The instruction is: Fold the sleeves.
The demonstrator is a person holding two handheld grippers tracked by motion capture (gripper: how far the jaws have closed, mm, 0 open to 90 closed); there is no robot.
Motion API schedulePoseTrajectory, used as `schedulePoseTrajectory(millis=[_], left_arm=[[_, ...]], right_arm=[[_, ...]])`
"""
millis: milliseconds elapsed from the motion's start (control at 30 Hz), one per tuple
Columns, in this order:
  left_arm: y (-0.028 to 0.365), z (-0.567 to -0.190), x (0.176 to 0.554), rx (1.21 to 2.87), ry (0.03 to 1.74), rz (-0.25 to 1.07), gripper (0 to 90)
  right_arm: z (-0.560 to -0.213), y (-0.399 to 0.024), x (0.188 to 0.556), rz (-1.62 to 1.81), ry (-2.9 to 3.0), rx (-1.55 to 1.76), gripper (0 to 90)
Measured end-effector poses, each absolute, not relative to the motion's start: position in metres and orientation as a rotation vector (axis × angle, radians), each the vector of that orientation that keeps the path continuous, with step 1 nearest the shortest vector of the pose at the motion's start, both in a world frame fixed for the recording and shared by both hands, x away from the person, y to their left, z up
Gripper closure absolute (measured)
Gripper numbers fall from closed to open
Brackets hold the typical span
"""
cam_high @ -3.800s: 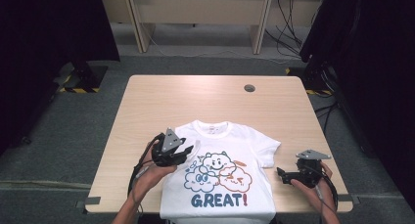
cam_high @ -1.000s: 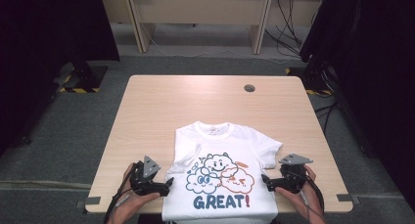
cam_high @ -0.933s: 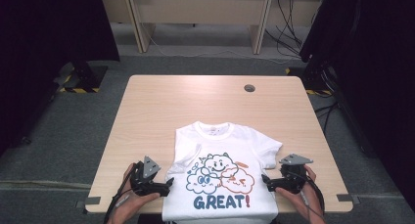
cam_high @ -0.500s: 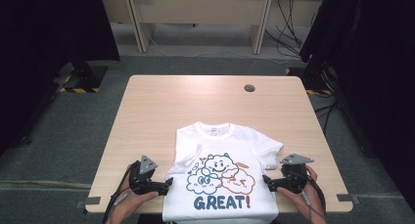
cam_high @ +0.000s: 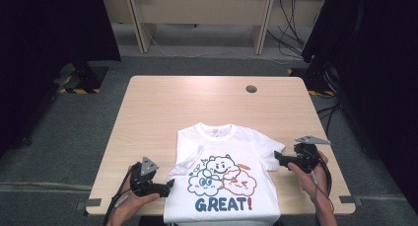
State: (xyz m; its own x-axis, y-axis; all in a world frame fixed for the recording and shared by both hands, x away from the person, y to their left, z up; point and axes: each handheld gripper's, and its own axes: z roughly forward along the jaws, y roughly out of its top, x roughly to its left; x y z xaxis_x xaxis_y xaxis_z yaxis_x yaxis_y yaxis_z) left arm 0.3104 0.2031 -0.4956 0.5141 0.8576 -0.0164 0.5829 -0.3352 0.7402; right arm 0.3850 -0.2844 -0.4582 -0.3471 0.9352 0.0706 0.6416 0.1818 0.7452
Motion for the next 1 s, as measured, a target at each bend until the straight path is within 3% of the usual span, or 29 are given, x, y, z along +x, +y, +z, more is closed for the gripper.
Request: schedulePoseTrajectory(millis=[767, 1000], left_arm=[[0.203, -0.496, 0.31, 2.051, 1.172, 0.498, 2.3], [0.203, -0.496, 0.31, 2.051, 1.171, 0.499, 2.3]], right_arm=[[-0.467, -0.272, 0.417, 0.868, 2.069, 1.474, 40.5], [-0.469, -0.273, 0.417, 0.883, 2.064, 1.492, 34.2]])
